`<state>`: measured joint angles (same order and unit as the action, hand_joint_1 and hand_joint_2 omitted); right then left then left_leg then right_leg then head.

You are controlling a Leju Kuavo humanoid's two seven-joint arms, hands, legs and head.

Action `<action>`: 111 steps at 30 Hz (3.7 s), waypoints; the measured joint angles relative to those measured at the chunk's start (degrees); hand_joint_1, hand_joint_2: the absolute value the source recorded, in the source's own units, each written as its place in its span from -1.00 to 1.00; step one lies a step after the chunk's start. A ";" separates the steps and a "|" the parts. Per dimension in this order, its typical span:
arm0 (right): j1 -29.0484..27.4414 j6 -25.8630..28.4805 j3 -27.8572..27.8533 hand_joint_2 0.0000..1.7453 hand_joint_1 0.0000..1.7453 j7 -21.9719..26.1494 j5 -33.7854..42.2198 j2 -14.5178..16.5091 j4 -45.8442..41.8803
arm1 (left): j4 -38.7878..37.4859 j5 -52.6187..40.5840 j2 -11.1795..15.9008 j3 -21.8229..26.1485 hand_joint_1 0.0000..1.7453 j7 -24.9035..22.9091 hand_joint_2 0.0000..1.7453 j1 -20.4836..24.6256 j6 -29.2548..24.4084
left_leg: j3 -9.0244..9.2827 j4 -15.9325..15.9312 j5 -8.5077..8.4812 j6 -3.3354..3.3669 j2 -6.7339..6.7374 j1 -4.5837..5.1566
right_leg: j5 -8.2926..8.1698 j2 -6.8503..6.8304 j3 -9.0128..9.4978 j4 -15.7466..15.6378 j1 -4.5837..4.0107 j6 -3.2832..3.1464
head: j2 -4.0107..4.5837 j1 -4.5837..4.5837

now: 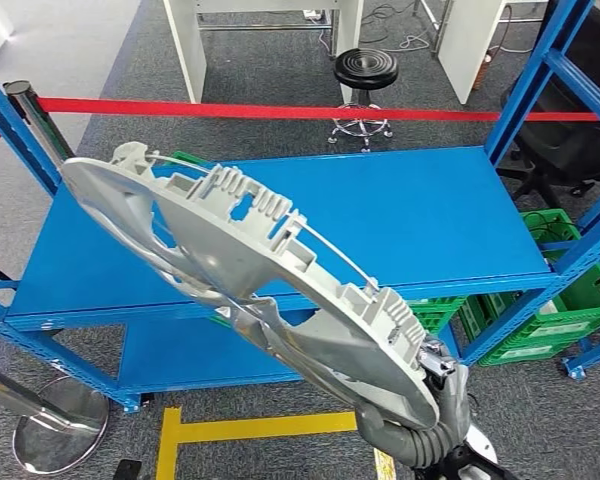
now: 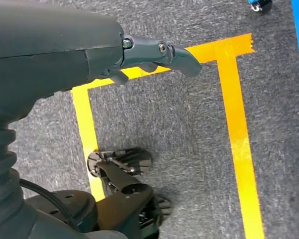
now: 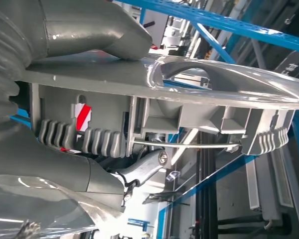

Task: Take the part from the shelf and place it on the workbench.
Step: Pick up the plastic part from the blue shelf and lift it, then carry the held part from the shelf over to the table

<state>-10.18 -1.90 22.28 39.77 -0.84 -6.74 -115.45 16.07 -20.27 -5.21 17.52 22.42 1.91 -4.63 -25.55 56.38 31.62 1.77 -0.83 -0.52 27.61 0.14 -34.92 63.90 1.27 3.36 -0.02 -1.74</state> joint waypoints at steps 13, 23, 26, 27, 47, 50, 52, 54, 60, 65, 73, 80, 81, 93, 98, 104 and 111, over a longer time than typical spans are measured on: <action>-4.01 -2.56 -3.88 1.00 1.00 0.06 0.14 0.95 -1.51 | 1.03 -4.89 -1.43 -1.47 -1.00 -1.50 1.00 -1.28 -1.63 | -6.12 14.98 6.75 -1.76 0.12 0.05 | -1.08 -0.52 -1.08 -3.65 -0.60 -3.48 | -0.01 0.61; -5.17 -4.31 -5.12 1.00 1.00 0.07 0.03 0.97 -2.55 | 2.64 -6.63 -2.40 -2.34 -1.00 -2.08 1.00 -1.77 -1.97 | -1.68 -0.48 -1.80 0.73 0.60 0.59 | 1.35 -0.31 -3.77 -0.62 -0.57 -0.96 | 0.00 0.38; -5.64 -4.39 -5.18 1.00 1.00 0.07 -0.43 0.97 -2.56 | 3.02 -7.19 -2.65 -2.61 -1.00 -2.10 1.00 -1.89 -2.13 | -4.34 -0.27 -3.74 0.94 0.68 0.64 | 7.36 -0.26 -5.55 9.16 -0.54 -0.47 | 0.00 0.23; -5.81 -4.33 -5.23 1.00 1.00 0.07 -0.60 0.97 -2.56 | 3.09 -7.30 -2.73 -2.63 -1.00 -2.10 1.00 -1.94 -2.17 | -5.10 -0.15 -4.23 0.89 0.69 0.64 | 7.43 -0.26 -5.51 10.96 -0.54 -0.36 | 0.00 0.21; -5.84 -5.01 -6.44 1.00 1.00 0.01 -0.89 1.60 -2.48 | 13.17 -10.60 -4.41 -2.38 -1.00 -6.86 1.00 -8.08 -1.44 | -3.18 6.74 -0.06 -1.87 0.65 0.38 | -1.66 -1.04 0.55 -6.17 -0.68 -2.98 | 0.00 0.73; -5.61 -5.27 -6.48 1.00 1.00 0.00 -0.69 1.98 -2.46 | 15.21 -11.21 -4.79 -1.85 -1.00 -7.43 1.00 -8.73 -0.93 | 0.76 -0.66 0.31 -1.18 0.60 0.75 | -3.04 -1.19 -0.30 -6.03 -0.79 -2.01 | 0.00 0.66; -5.31 -5.61 -6.51 1.00 1.00 0.00 -0.34 2.19 -2.37 | 16.37 -11.43 -5.11 -1.21 -1.00 -7.59 1.00 -9.41 -0.66 | -0.09 -1.03 -0.58 -0.60 0.70 0.73 | -3.39 -1.16 -0.72 -6.08 -0.64 -1.24 | 0.00 0.65; -4.93 -6.11 -6.51 1.00 1.00 0.03 -0.08 2.32 -2.16 | 17.60 -11.50 -5.47 -0.51 -1.00 -7.67 1.00 -10.16 -0.37 | -1.44 -1.30 -1.98 0.18 0.90 0.58 | 0.08 -0.84 -1.85 -3.70 -0.58 -0.73 | 0.00 0.53; -3.70 -7.28 -6.26 1.00 1.00 -0.01 -0.06 2.73 -0.77 | 20.74 -11.61 -6.62 1.70 -1.00 -8.21 1.00 -11.76 0.63 | -6.92 -0.68 -6.04 0.59 -0.09 1.02 | 5.96 -0.19 -1.28 8.80 -0.62 -0.80 | 0.00 0.28; -2.08 -7.57 -6.19 1.00 1.00 -0.05 -0.12 3.38 0.21 | 23.25 -12.16 -7.73 3.84 -1.00 -8.35 1.00 -12.17 1.58 | -10.52 0.64 -9.07 -0.42 -2.74 1.22 | 5.24 4.11 11.26 -8.75 -0.75 -2.11 | 0.00 0.31; -0.46 -7.61 -4.89 1.00 1.00 -0.46 -0.73 4.31 1.40 | 23.99 -13.79 -8.52 7.57 -1.00 -7.72 1.00 -12.25 2.02 | -15.52 15.54 1.10 -2.84 -0.05 0.48 | 1.60 -1.95 6.31 -8.58 -0.68 -3.66 | 0.00 1.04; 0.55 -7.36 -3.93 1.00 1.00 -1.62 -0.91 4.60 1.90 | 26.84 -16.90 -10.06 10.57 -1.00 -8.11 1.00 -13.50 3.66 | -1.94 0.09 -1.83 -1.80 3.41 1.06 | -0.94 -6.21 1.63 -6.75 -0.83 -2.48 | 0.00 1.00; 0.83 -7.22 -3.73 1.00 1.00 -1.77 -0.98 4.68 1.98 | 27.13 -17.23 -10.24 11.02 -1.00 -8.20 1.00 -13.57 3.78 | -1.62 -0.97 -1.78 -1.42 3.22 1.31 | -1.36 -6.76 1.59 -6.87 -0.80 -2.16 | 0.00 1.00; 1.24 -6.72 -2.49 1.00 1.00 -2.10 -1.57 4.77 2.69 | 32.30 -21.97 -13.28 15.11 -1.00 -9.24 1.00 -14.67 6.03 | -8.64 0.99 -6.49 0.13 -2.78 0.97 | 4.88 2.02 5.88 -1.90 -0.36 -1.23 | 0.00 0.56; 1.90 -6.95 -2.01 1.00 1.00 -2.65 -1.42 4.79 2.91 | 33.89 -23.48 -13.64 16.92 -1.00 -9.22 1.00 -15.26 6.77 | -11.24 2.16 -8.13 -1.54 -4.68 0.95 | 4.20 2.35 7.91 -6.95 -0.34 -1.91 | 0.00 0.62; 2.31 -6.89 -1.41 1.00 1.00 -3.03 -1.05 4.79 3.23 | 33.91 -25.42 -13.79 18.97 -1.00 -7.60 1.00 -15.19 7.28 | -14.72 17.65 2.14 -3.63 0.08 0.13 | 1.96 -2.80 4.81 -6.94 -0.44 -3.49 | 0.00 1.20; 2.81 -7.12 -0.97 1.00 1.00 -2.99 -0.62 4.80 3.51 | 33.92 -25.76 -13.89 20.32 -1.00 -6.72 1.00 -15.04 8.16 | -1.14 0.55 -1.51 -2.48 5.15 0.44 | -0.09 -7.50 2.97 -6.44 -0.68 -2.06 | 0.00 1.16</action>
<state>-7.37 -9.02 21.31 36.77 -1.45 -1.93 -111.94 49.99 -46.03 -19.10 37.84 15.70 -13.13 3.53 -26.69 56.93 30.11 -0.71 4.32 -0.08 27.52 -7.36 -31.95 57.46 0.59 1.29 -0.02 -0.58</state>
